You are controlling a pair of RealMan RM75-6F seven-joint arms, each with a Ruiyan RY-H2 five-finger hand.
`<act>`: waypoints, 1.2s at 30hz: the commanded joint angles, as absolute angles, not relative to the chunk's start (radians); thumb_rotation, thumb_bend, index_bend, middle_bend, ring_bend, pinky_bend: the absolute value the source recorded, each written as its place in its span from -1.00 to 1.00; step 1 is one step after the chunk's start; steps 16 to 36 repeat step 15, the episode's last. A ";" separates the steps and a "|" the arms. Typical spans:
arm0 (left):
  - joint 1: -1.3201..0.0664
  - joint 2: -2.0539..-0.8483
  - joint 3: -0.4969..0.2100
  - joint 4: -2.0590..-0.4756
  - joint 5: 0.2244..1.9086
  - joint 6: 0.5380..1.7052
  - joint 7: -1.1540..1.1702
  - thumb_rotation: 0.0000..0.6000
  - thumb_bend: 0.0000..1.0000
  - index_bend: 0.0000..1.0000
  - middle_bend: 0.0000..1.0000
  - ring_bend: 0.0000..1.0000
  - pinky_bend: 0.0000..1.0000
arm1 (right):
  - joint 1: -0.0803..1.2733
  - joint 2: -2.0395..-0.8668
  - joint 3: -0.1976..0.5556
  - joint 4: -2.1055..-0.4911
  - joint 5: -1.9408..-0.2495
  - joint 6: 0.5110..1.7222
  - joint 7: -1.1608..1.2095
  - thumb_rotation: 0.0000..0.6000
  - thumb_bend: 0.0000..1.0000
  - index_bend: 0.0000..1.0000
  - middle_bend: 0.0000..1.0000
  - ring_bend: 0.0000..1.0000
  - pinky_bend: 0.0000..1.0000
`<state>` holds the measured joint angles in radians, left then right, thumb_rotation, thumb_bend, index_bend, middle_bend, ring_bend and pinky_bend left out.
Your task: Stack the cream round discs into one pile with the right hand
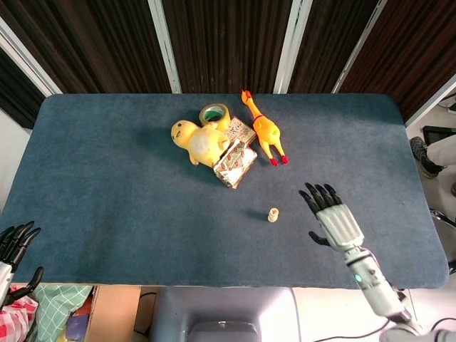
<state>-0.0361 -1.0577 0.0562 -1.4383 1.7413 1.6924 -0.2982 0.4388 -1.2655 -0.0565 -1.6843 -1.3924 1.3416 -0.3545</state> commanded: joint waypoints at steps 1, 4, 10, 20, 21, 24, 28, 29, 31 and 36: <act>-0.034 -1.064 0.058 -1.442 1.754 1.701 -0.279 1.00 -0.12 -1.00 -1.00 -1.00 -0.85 | 0.205 -1.188 -0.218 -1.689 -1.567 1.586 -0.301 1.00 -0.35 -0.98 -1.00 -1.00 -1.00; -0.035 -1.070 0.063 -1.447 1.763 1.696 -0.251 1.00 -0.12 -1.00 -1.00 -1.00 -0.85 | 0.136 -1.210 -0.208 -1.614 -1.596 1.684 -0.238 1.00 -0.35 -1.00 -1.00 -1.00 -1.00; -0.045 -1.076 0.068 -1.462 1.769 1.670 -0.215 1.00 -0.12 -1.00 -1.00 -1.00 -0.85 | 0.104 -1.200 -0.156 -1.594 -1.596 1.717 -0.157 1.00 -0.35 -1.00 -1.00 -1.00 -1.00; -0.044 -1.076 0.065 -1.465 1.768 1.679 -0.219 1.00 -0.12 -1.00 -1.00 -1.00 -0.85 | 0.099 -1.195 -0.148 -1.592 -1.605 1.676 -0.160 1.00 -0.35 -1.00 -1.00 -1.00 -1.00; -0.044 -1.076 0.065 -1.465 1.768 1.679 -0.219 1.00 -0.12 -1.00 -1.00 -1.00 -0.85 | 0.099 -1.195 -0.148 -1.592 -1.605 1.676 -0.160 1.00 -0.35 -1.00 -1.00 -1.00 -1.00; -0.044 -1.076 0.065 -1.465 1.768 1.679 -0.219 1.00 -0.12 -1.00 -1.00 -1.00 -0.85 | 0.099 -1.195 -0.148 -1.592 -1.605 1.676 -0.160 1.00 -0.35 -1.00 -1.00 -1.00 -1.00; -0.044 -1.076 0.065 -1.465 1.768 1.679 -0.219 1.00 -0.12 -1.00 -1.00 -1.00 -0.85 | 0.099 -1.195 -0.148 -1.592 -1.605 1.676 -0.160 1.00 -0.35 -1.00 -1.00 -1.00 -1.00; -0.044 -1.076 0.065 -1.465 1.768 1.679 -0.219 1.00 -0.12 -1.00 -1.00 -1.00 -0.85 | 0.099 -1.195 -0.148 -1.592 -1.605 1.676 -0.160 1.00 -0.35 -1.00 -1.00 -1.00 -1.00; -0.044 -1.076 0.065 -1.465 1.768 1.679 -0.219 1.00 -0.12 -1.00 -1.00 -1.00 -0.85 | 0.099 -1.195 -0.148 -1.592 -1.605 1.676 -0.160 1.00 -0.35 -1.00 -1.00 -1.00 -1.00; -0.044 -1.076 0.065 -1.465 1.768 1.679 -0.219 1.00 -0.12 -1.00 -1.00 -1.00 -0.85 | 0.099 -1.195 -0.148 -1.592 -1.605 1.676 -0.160 1.00 -0.35 -1.00 -1.00 -1.00 -1.00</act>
